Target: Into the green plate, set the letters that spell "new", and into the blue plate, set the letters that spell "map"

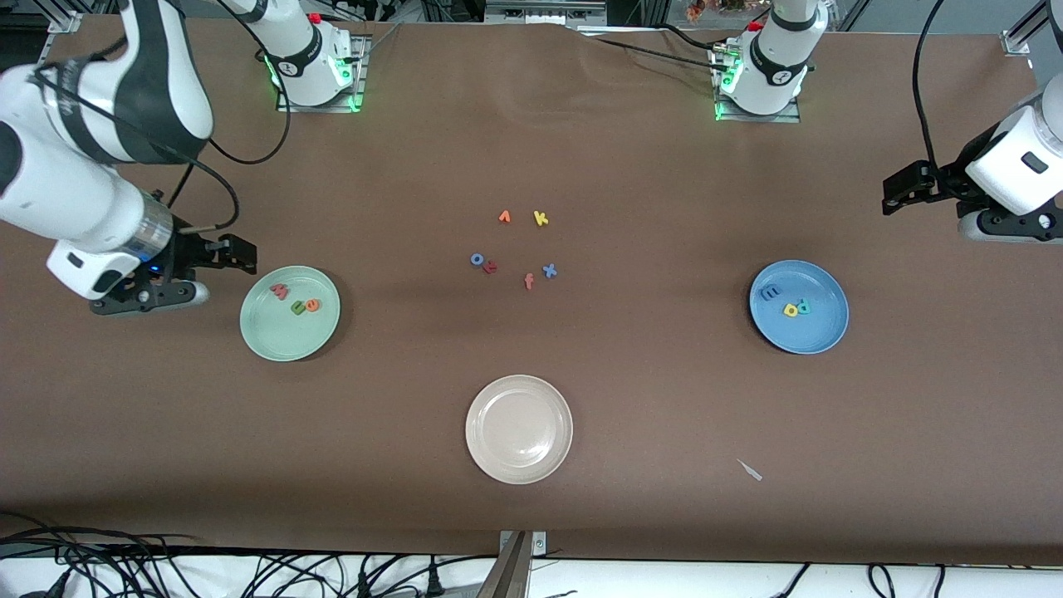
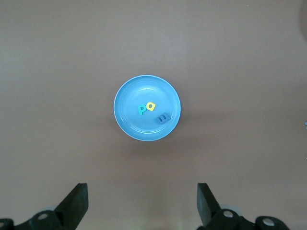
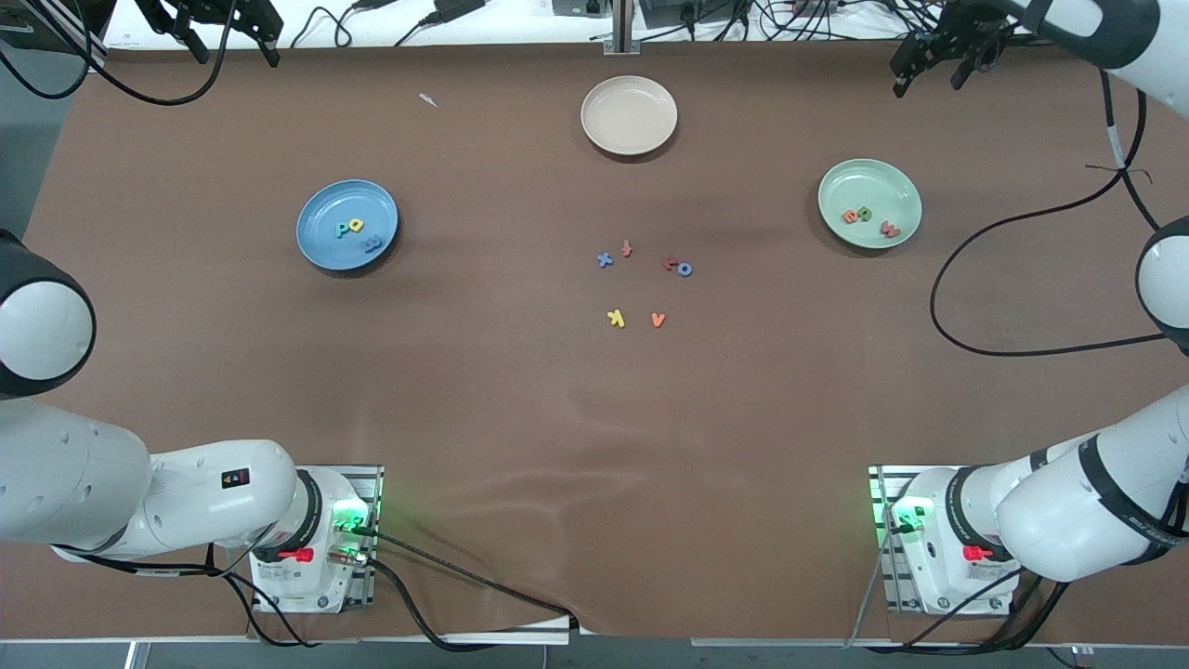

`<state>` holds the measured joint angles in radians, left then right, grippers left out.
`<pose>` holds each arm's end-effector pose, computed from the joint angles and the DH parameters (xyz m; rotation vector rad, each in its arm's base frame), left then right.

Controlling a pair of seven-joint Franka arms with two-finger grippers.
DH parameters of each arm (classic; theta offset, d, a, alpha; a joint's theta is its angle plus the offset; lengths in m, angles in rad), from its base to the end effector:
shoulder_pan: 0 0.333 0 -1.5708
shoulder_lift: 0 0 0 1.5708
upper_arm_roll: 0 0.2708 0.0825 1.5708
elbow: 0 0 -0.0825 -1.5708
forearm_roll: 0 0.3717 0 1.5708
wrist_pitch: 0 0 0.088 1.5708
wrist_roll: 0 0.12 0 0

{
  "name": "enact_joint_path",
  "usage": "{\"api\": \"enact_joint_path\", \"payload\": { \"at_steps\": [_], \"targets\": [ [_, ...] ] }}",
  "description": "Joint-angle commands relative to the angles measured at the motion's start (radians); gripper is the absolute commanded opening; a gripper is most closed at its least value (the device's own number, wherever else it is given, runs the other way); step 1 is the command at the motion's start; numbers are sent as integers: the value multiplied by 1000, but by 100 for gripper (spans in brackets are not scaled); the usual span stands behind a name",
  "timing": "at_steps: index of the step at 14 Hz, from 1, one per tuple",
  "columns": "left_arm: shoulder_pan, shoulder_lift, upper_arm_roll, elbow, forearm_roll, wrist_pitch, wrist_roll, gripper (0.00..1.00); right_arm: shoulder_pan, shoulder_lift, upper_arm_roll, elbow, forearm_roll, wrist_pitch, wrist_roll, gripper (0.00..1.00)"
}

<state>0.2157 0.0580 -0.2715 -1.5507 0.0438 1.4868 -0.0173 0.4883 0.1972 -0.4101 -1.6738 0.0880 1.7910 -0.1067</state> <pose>0.5446 -0.0214 0.5383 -3.1030 0.0589 0.1844 0.5866 0.0667 0.4335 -3.1213 -0.2621 0.0987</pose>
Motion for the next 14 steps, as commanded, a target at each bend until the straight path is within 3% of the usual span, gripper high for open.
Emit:
{"api": "enact_joint_path", "payload": {
  "at_steps": [1, 6, 7, 9, 10, 14],
  "targets": [
    [7, -7, -6, -5, 16, -8, 19, 100, 1, 8, -3, 37, -4, -42, 15, 99],
    [7, -7, -6, -5, 16, -8, 19, 100, 30, 8, 14, 62, -42, -35, 74, 99],
    [7, -7, -6, -5, 16, -8, 19, 100, 6, 5, 83, 57, -72, -36, 123, 99],
    [7, -7, -6, -5, 16, -8, 19, 100, -193, -18, 317, 57, -129, -38, 163, 99],
    [7, -7, -6, -5, 16, -8, 19, 100, -264, -34, 395, 54, -160, -39, 163, 99],
    [7, -7, -6, -5, 16, -8, 19, 100, -300, -105, 410, 49, -160, -65, 140, 99]
  ]
}}
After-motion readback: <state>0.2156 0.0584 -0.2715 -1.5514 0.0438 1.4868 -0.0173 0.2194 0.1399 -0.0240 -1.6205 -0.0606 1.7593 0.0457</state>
